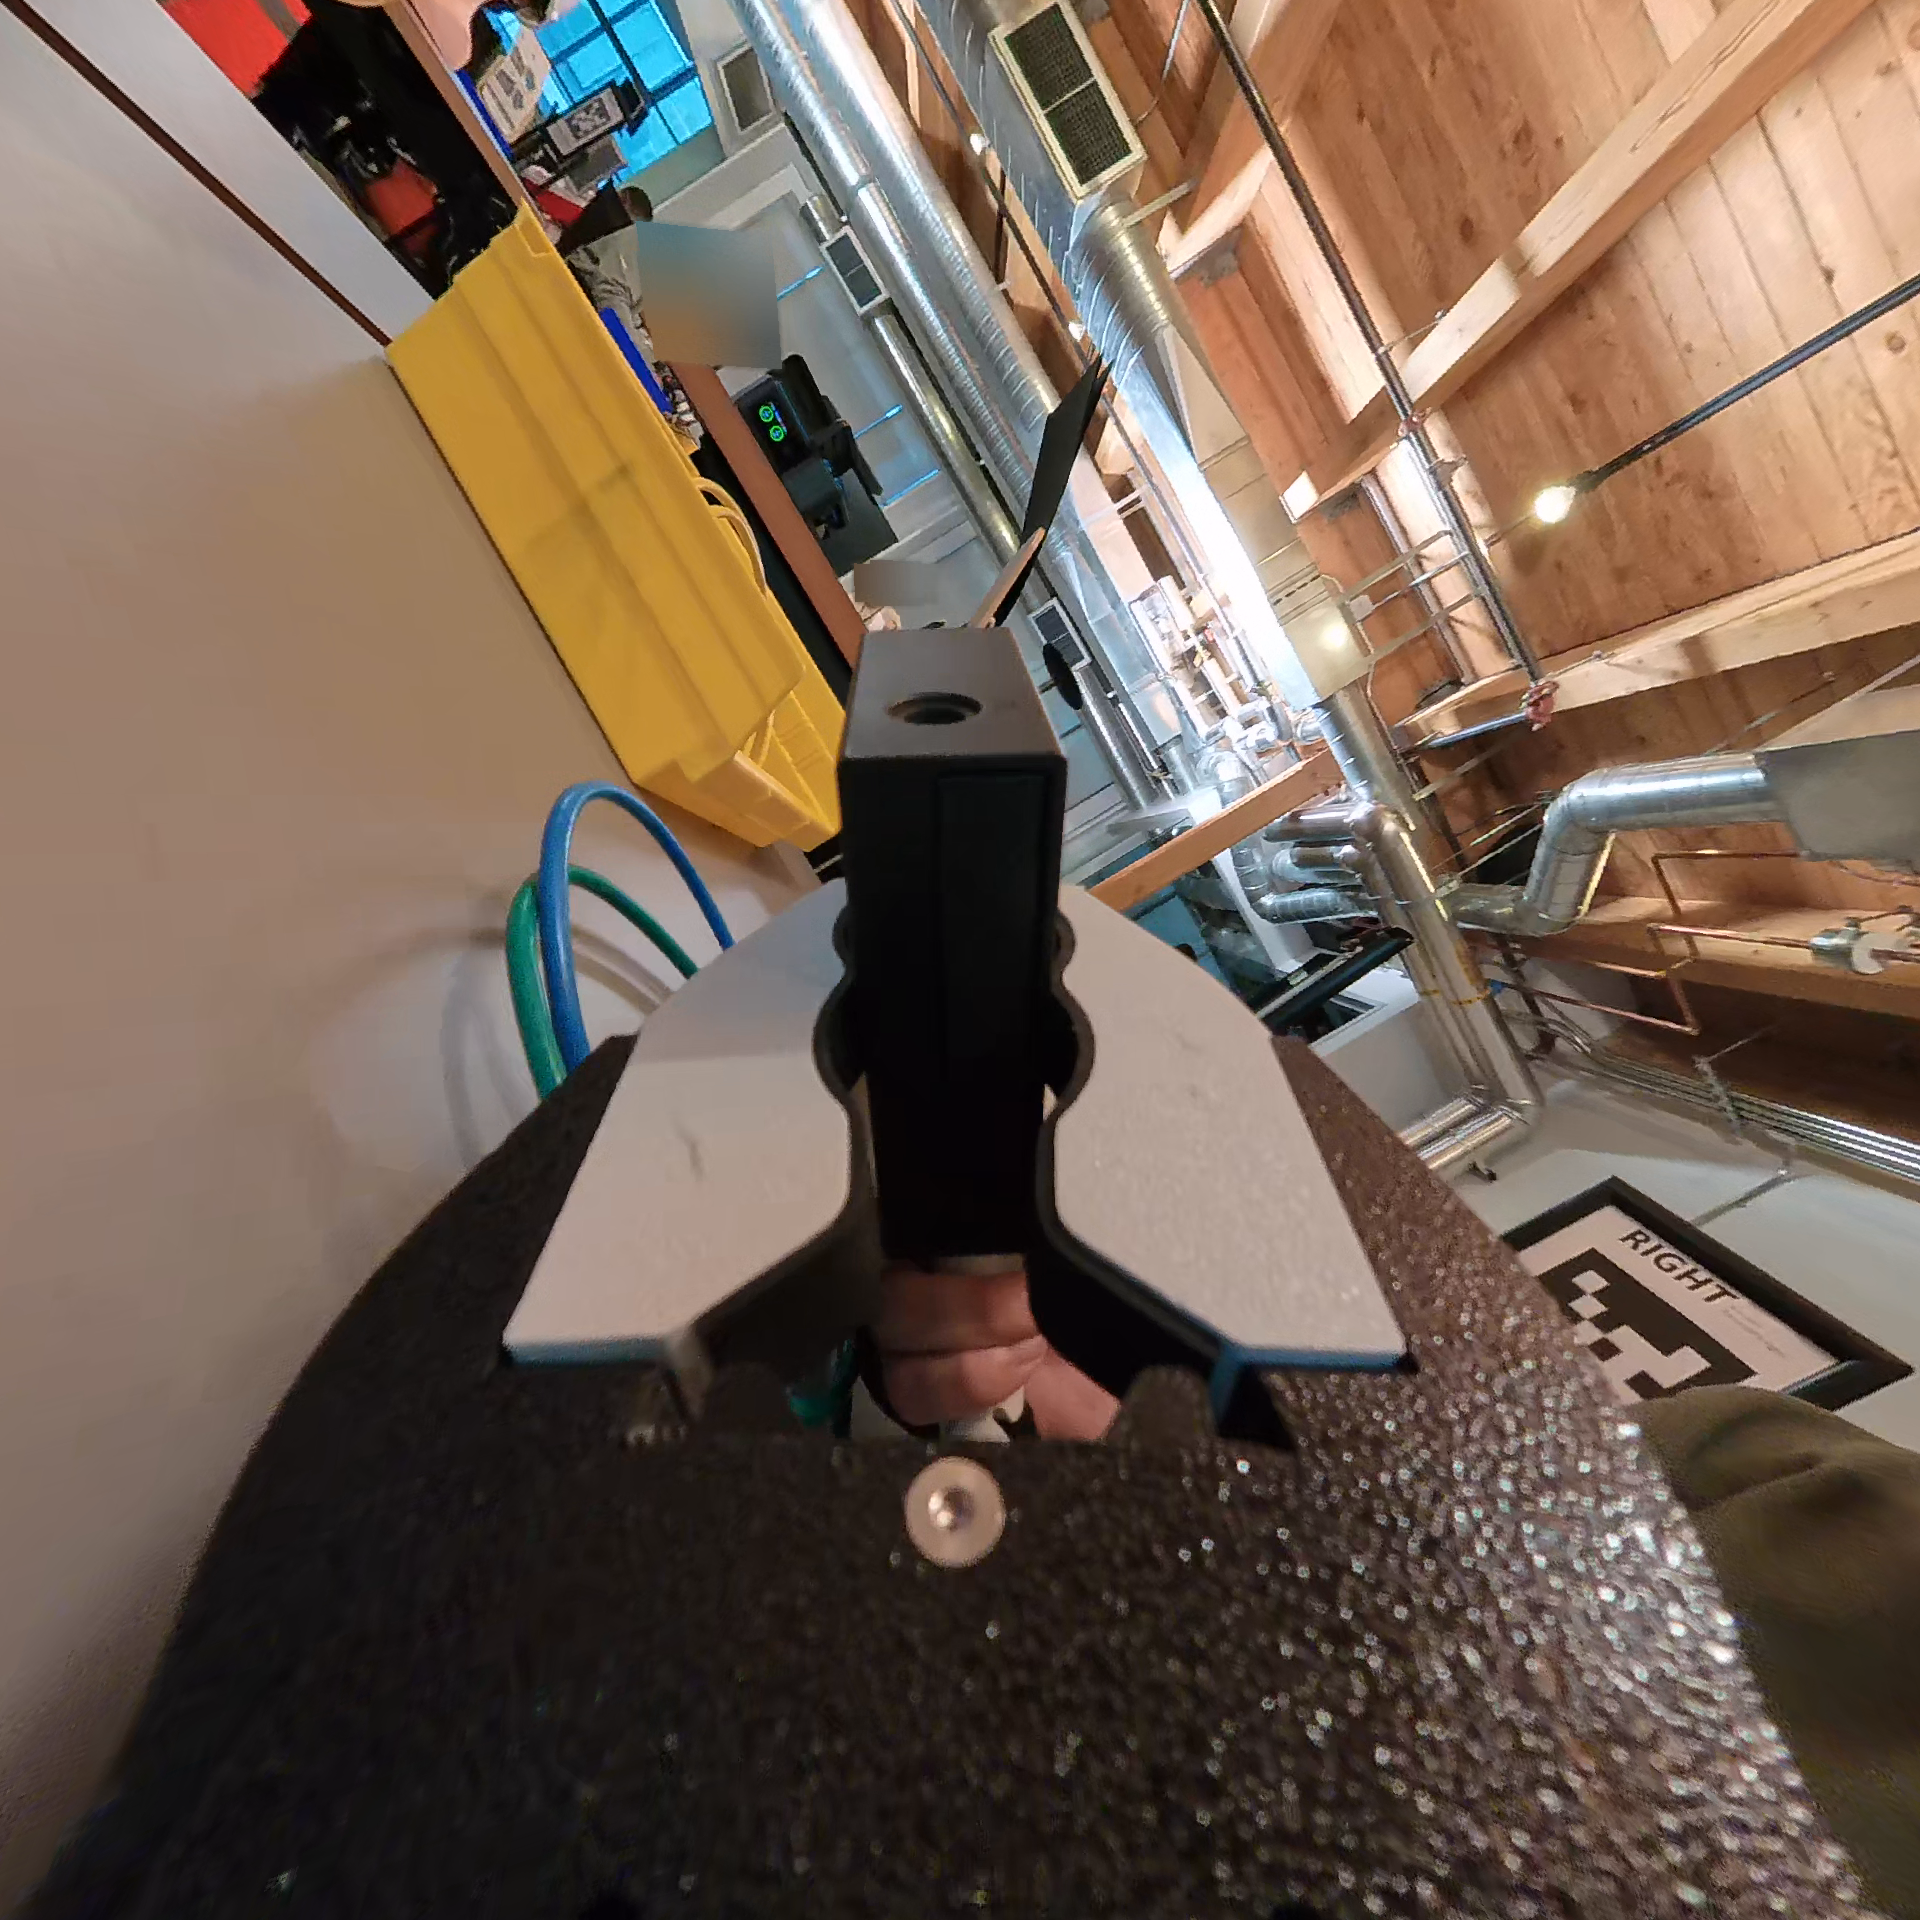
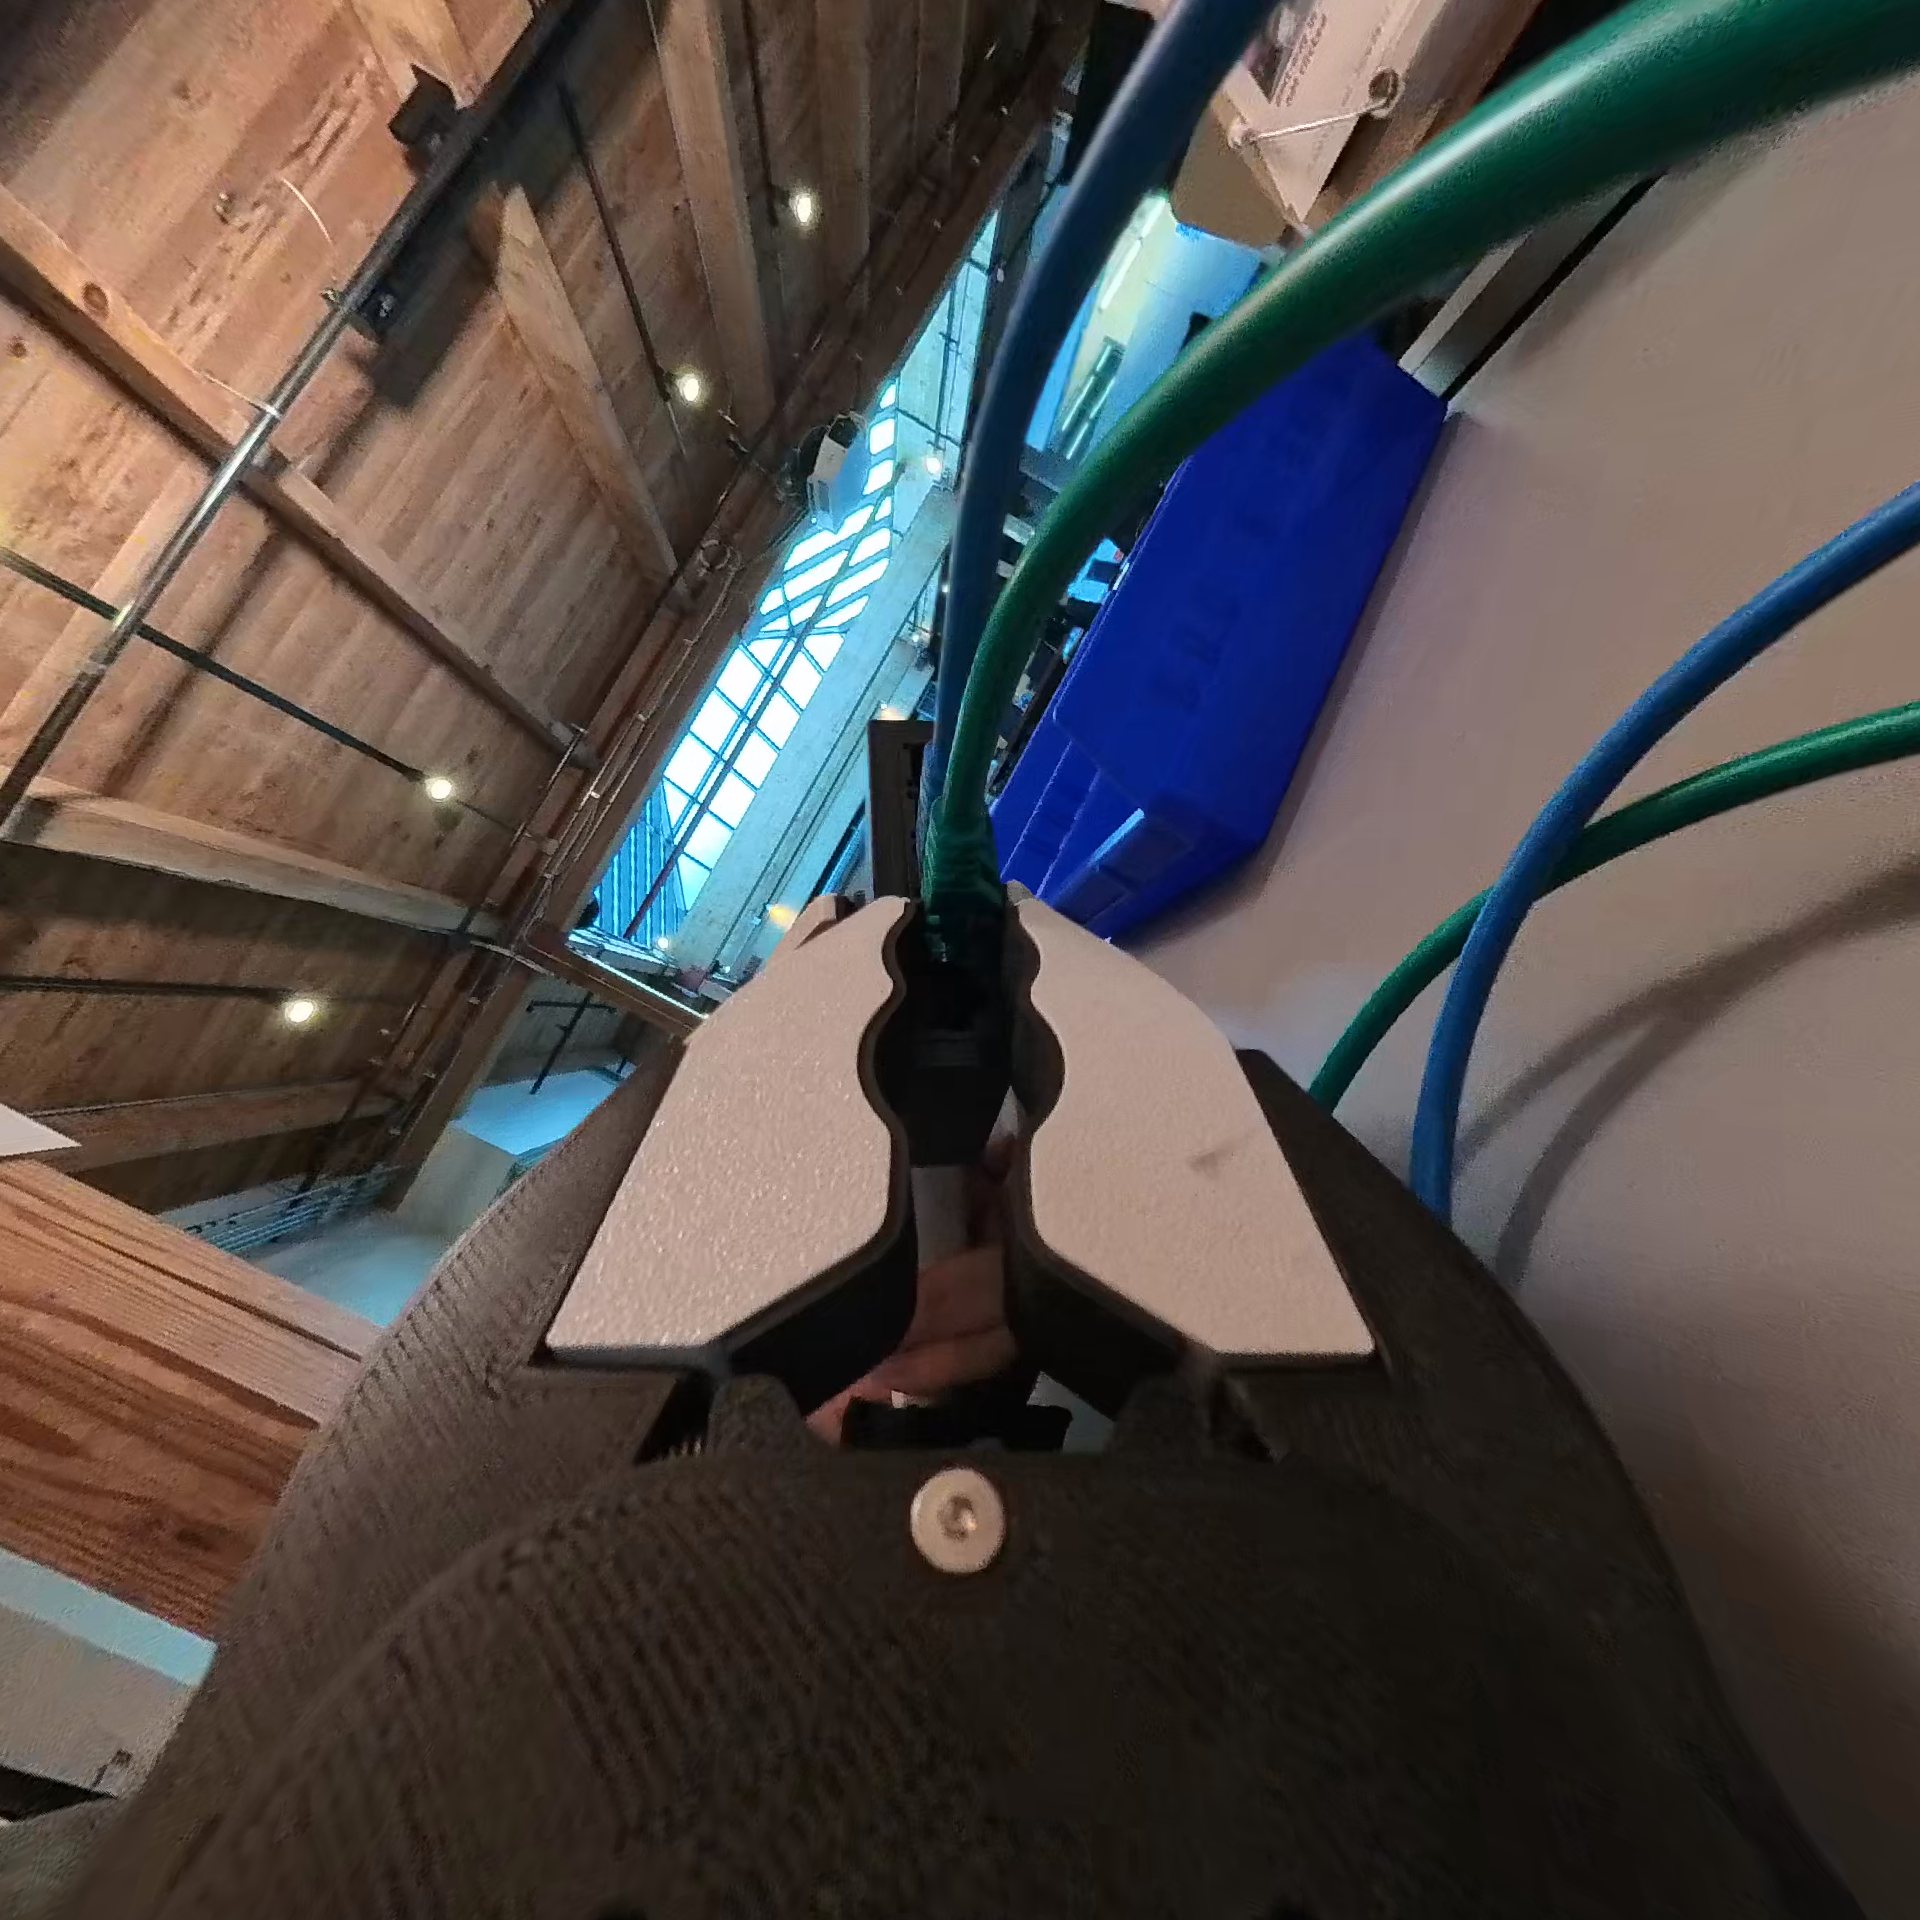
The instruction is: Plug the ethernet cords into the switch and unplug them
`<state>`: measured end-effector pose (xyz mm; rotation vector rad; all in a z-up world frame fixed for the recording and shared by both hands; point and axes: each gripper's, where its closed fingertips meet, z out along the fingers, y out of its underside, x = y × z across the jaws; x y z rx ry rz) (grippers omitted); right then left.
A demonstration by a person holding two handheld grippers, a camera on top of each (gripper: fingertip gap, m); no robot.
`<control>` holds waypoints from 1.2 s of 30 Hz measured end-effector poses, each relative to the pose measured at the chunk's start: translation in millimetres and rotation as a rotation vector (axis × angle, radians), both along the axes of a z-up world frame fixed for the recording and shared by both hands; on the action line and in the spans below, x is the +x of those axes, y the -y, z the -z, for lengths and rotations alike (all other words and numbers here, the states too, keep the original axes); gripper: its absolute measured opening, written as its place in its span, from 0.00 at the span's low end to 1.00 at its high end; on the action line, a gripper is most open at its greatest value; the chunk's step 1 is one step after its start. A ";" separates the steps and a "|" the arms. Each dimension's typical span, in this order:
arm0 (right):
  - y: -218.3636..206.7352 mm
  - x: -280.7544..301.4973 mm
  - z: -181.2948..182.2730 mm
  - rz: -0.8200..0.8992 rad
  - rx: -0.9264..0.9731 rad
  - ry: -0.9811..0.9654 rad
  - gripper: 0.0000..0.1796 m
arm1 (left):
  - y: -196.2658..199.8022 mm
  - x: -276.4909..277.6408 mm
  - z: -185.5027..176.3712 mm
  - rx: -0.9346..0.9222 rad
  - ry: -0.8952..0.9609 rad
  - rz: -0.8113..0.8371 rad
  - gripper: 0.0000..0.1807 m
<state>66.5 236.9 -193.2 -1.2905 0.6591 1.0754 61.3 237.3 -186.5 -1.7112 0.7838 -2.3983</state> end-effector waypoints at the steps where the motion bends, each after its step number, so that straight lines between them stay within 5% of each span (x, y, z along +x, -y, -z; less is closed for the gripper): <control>1: -0.2 -0.5 -0.4 0.004 0.002 0.012 0.08 | -0.2 -0.4 -0.2 0.001 0.003 -0.001 0.16; 13: 0.2 -2.0 -3.3 -0.042 0.031 0.098 0.08 | 0.3 -0.2 -1.9 0.052 0.016 -0.042 0.16; 22: 0.1 1.3 2.6 -0.053 -0.036 0.314 0.08 | 0.8 1.9 3.7 -0.123 0.033 -0.013 0.16; 27: 3.7 1.6 -6.6 -0.086 0.090 0.052 0.07 | 6.3 1.6 -2.6 0.086 0.055 -0.015 0.16; 36: 5.6 4.8 -9.9 -0.054 0.097 0.197 0.07 | 16.5 2.2 -1.0 0.076 0.052 0.063 0.16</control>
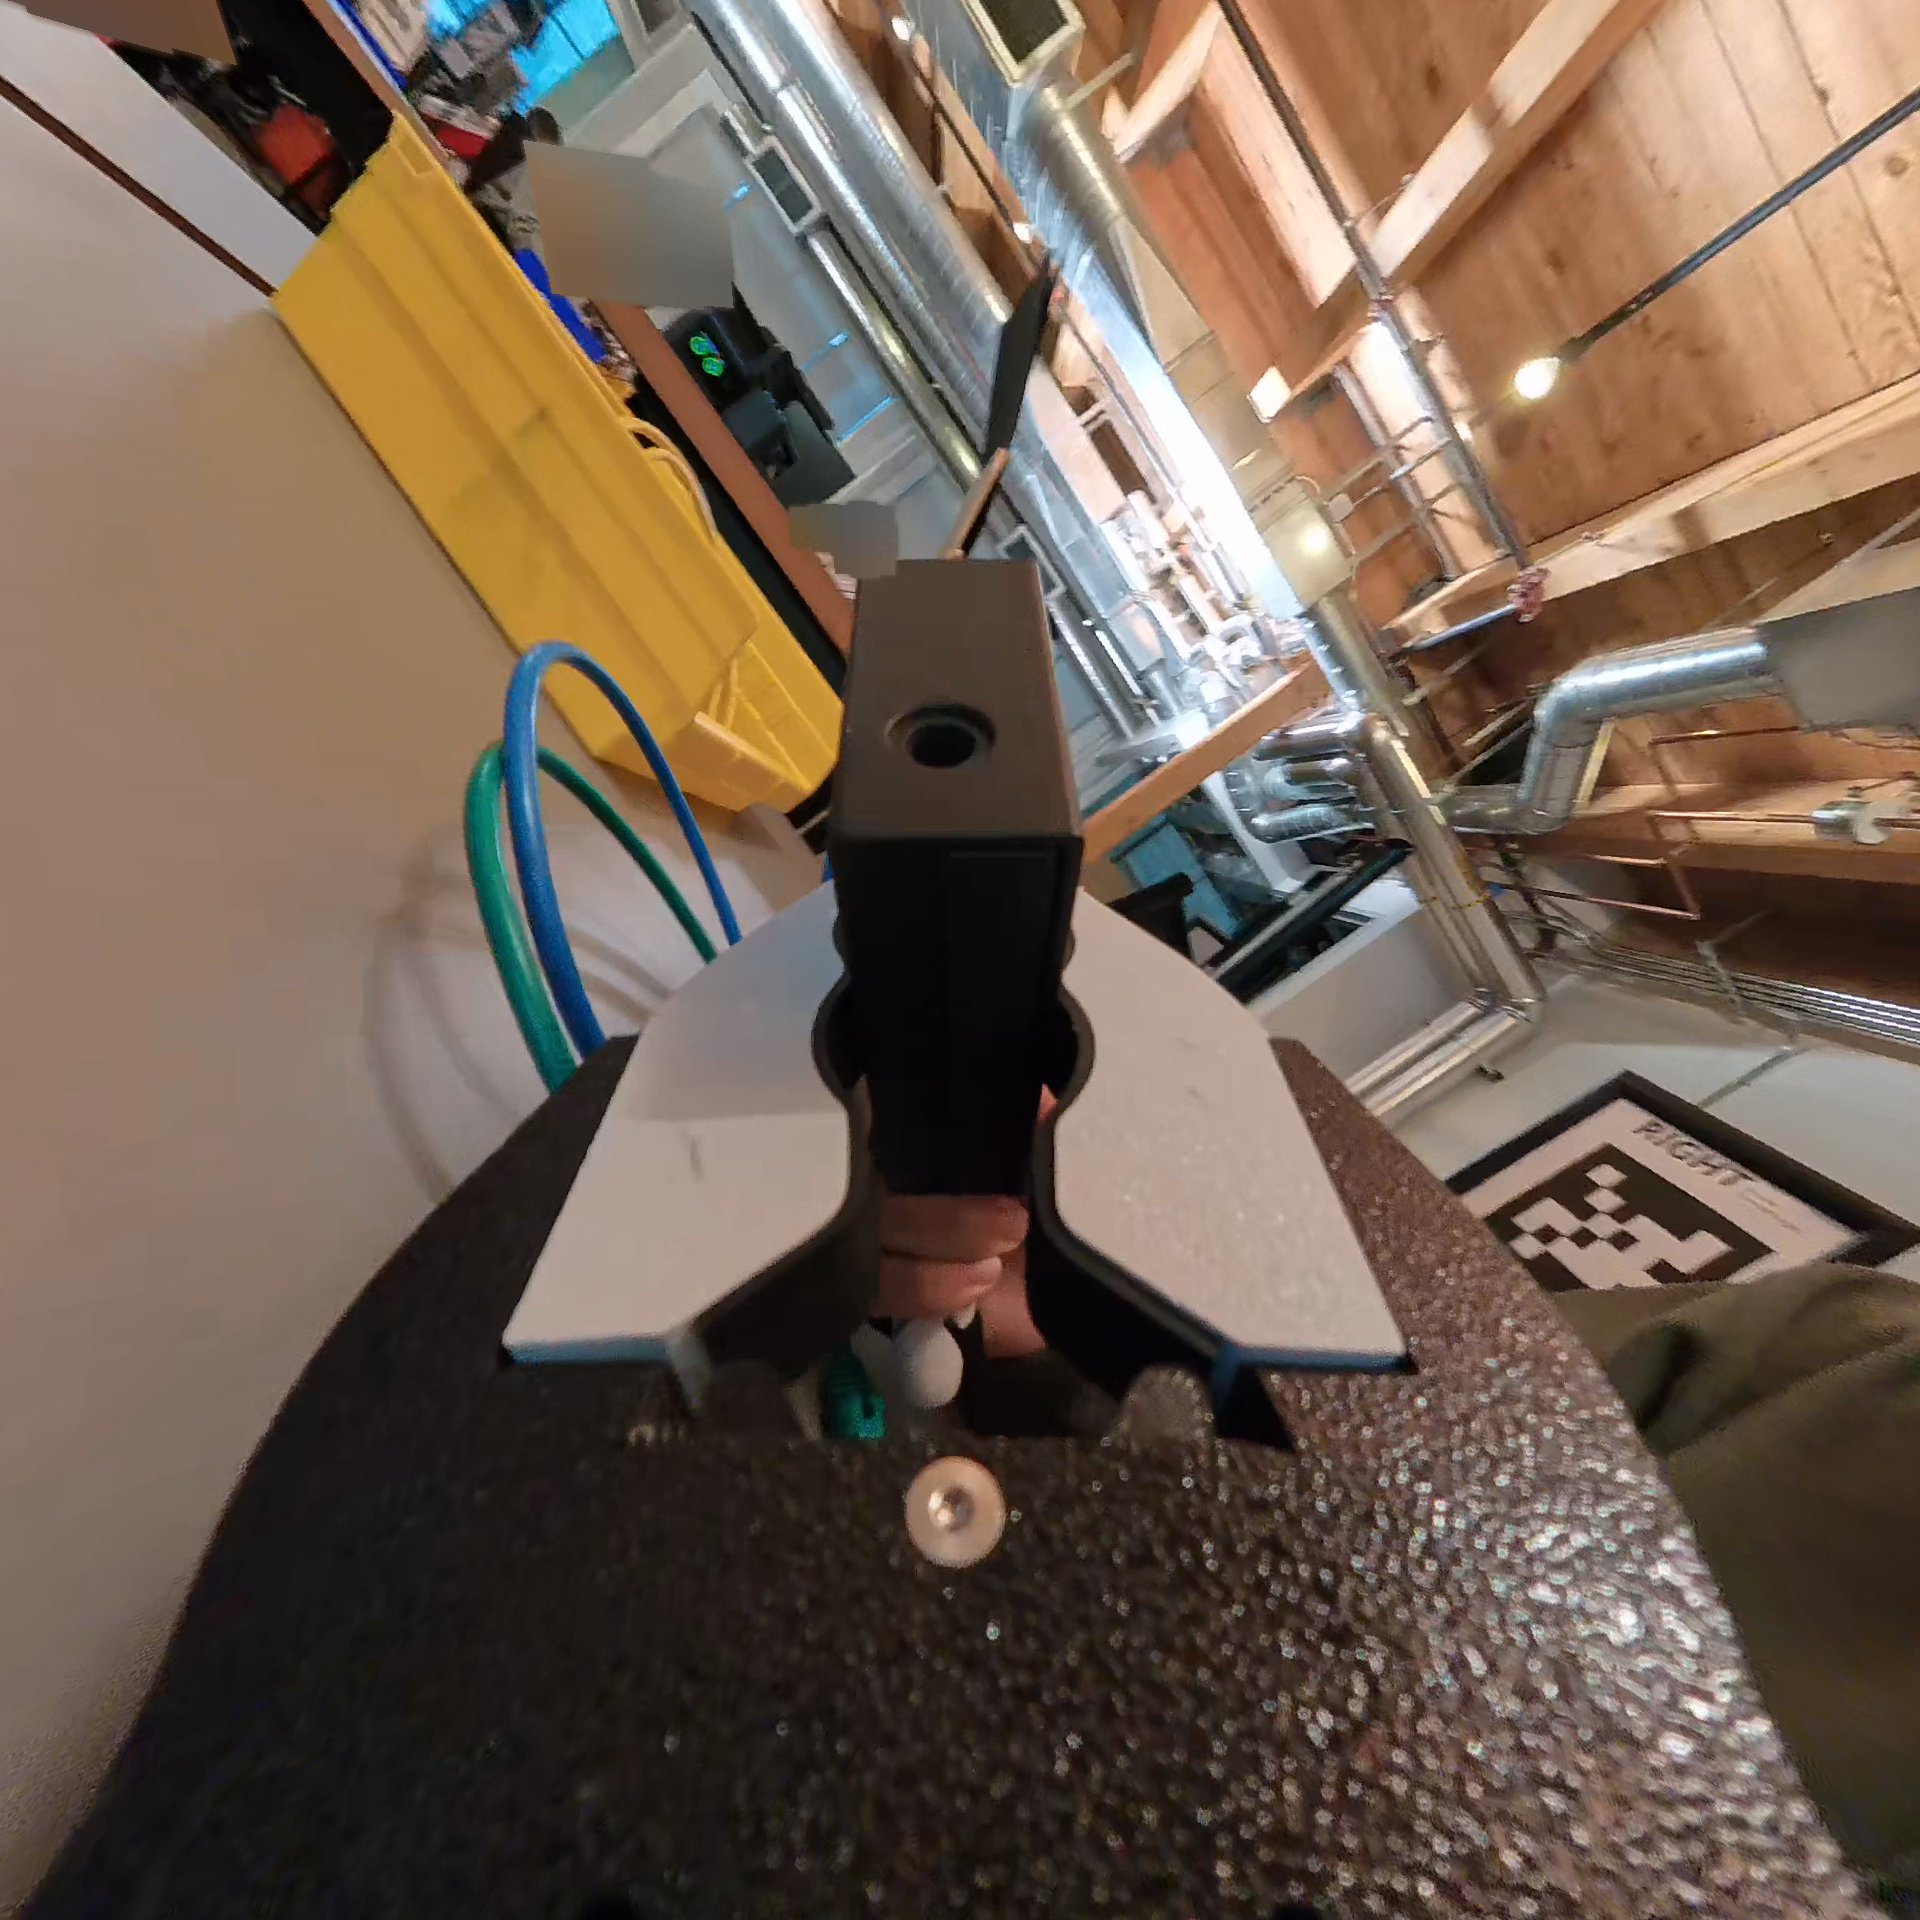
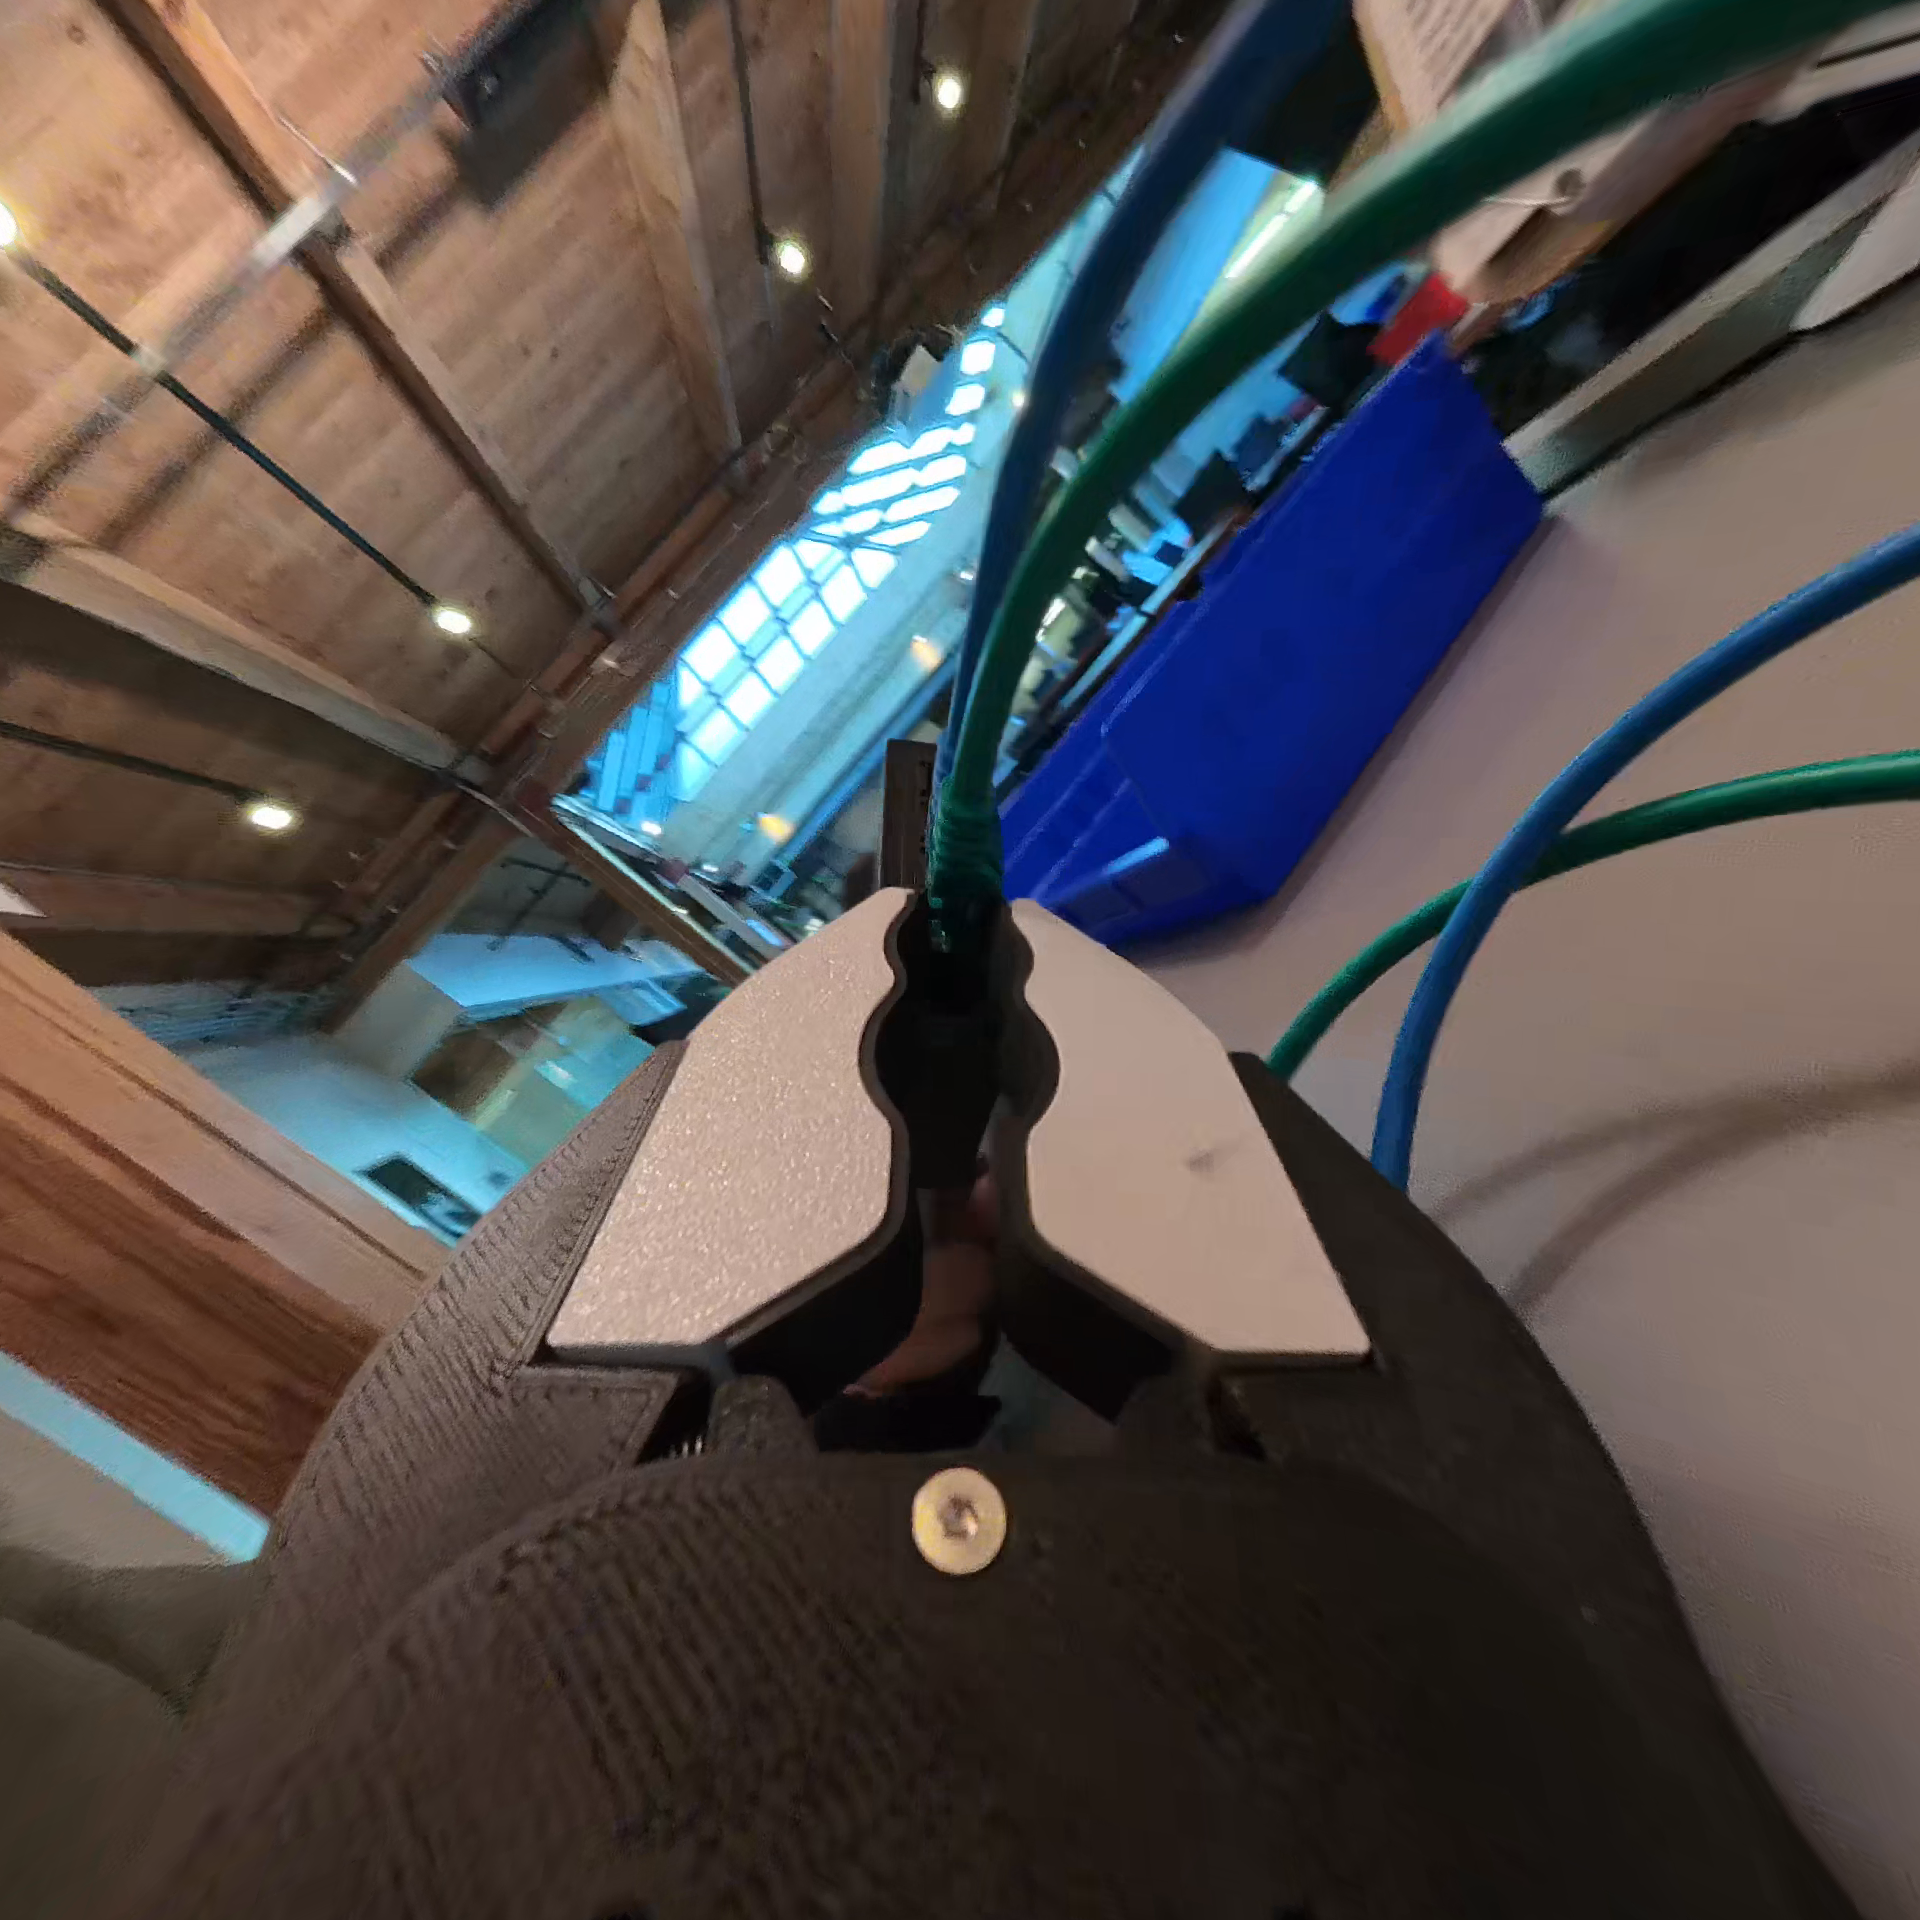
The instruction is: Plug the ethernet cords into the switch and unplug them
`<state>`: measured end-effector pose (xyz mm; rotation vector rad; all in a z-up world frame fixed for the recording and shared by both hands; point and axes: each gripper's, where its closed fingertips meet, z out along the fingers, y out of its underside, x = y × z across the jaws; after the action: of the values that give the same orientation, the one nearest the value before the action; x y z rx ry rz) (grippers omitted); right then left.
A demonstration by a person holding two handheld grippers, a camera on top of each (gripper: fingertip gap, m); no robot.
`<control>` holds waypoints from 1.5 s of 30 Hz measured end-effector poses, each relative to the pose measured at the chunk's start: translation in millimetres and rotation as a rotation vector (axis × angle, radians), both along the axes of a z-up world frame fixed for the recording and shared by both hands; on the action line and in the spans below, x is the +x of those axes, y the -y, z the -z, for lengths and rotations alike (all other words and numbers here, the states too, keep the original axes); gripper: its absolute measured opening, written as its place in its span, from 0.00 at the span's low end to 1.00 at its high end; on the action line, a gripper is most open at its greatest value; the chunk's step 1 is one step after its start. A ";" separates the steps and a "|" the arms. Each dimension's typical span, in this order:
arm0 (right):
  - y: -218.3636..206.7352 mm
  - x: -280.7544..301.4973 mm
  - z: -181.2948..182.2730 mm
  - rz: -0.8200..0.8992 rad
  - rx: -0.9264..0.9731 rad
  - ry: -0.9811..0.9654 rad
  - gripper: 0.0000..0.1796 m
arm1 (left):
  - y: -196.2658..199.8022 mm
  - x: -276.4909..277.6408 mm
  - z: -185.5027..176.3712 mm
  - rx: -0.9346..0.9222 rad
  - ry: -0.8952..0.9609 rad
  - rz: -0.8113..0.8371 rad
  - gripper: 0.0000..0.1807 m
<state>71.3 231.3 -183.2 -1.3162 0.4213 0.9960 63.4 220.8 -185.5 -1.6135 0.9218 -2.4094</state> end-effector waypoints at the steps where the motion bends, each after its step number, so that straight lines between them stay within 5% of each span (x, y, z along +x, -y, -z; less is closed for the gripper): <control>1: 0.1 -0.5 -2.9 -0.027 0.022 -0.041 0.07 | 0.0 -0.8 -2.4 0.007 0.008 0.001 0.16; 45: -3.0 -1.6 -5.3 0.025 0.036 -0.123 0.08 | -1.0 -1.8 -6.0 -0.036 0.004 -0.010 0.16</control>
<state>69.7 234.3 -178.0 -1.2182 0.5098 1.0625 61.7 221.8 -179.5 -1.6208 0.8725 -2.4358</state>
